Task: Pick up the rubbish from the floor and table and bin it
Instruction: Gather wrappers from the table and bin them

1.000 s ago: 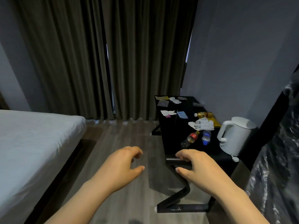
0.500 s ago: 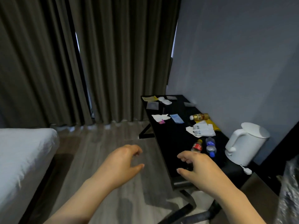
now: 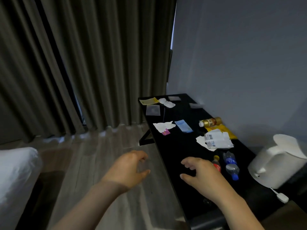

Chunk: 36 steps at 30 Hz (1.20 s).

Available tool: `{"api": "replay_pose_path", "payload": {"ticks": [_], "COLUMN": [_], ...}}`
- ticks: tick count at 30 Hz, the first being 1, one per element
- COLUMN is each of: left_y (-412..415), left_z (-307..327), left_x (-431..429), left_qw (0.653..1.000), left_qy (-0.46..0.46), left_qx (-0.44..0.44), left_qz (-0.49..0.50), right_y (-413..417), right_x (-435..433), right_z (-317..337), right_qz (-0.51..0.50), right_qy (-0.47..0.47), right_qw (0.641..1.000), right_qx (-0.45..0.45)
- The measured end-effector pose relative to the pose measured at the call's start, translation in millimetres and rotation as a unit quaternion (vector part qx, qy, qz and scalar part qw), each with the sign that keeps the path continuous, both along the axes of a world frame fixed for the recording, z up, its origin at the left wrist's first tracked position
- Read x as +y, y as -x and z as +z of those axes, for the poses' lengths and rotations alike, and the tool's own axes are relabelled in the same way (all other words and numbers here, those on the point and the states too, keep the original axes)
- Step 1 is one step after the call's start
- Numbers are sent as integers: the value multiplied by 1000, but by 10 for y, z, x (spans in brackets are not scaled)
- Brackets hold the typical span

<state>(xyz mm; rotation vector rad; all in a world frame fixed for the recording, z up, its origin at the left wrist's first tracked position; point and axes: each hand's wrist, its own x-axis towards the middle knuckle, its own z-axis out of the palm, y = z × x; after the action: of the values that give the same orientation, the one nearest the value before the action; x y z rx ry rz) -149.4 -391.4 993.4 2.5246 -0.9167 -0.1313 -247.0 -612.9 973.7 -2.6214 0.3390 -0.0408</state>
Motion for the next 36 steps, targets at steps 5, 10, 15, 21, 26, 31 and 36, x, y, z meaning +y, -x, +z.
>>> {"api": "replay_pose_path", "payload": {"ticks": [5, 10, 15, 21, 26, 31, 36], "left_y": [-667, -1129, -1679, -2522, -3280, -3834, -4127], "left_z": [-104, -353, -529, -703, -809, -935, -1129], "left_x": [-368, -640, -899, -1193, -1323, -1453, -1653], "left_qw": [1000, 999, 997, 989, 982, 971, 960], "left_qy": [-9, -11, -19, -26, -20, -29, -27], "left_qx": [14, 47, 54, 86, 80, 122, 174], "left_qz": [8, -10, -59, -115, -167, -205, -219], "right_y": [-603, -950, -1272, -1788, -2253, -2591, -2762], "right_x": [-344, -613, -795, -875, -819, -730, -755], "right_z": [-93, -225, -346, -435, -508, -607, -723], "right_qz": [-7, -24, -55, -130, -192, -247, -275], "right_qy": [-8, -22, -33, -41, -68, -89, -112], "right_qw": [1000, 998, 995, 988, 975, 960, 946], "right_qx": [13, 44, 72, 75, 85, 101, 128]}}
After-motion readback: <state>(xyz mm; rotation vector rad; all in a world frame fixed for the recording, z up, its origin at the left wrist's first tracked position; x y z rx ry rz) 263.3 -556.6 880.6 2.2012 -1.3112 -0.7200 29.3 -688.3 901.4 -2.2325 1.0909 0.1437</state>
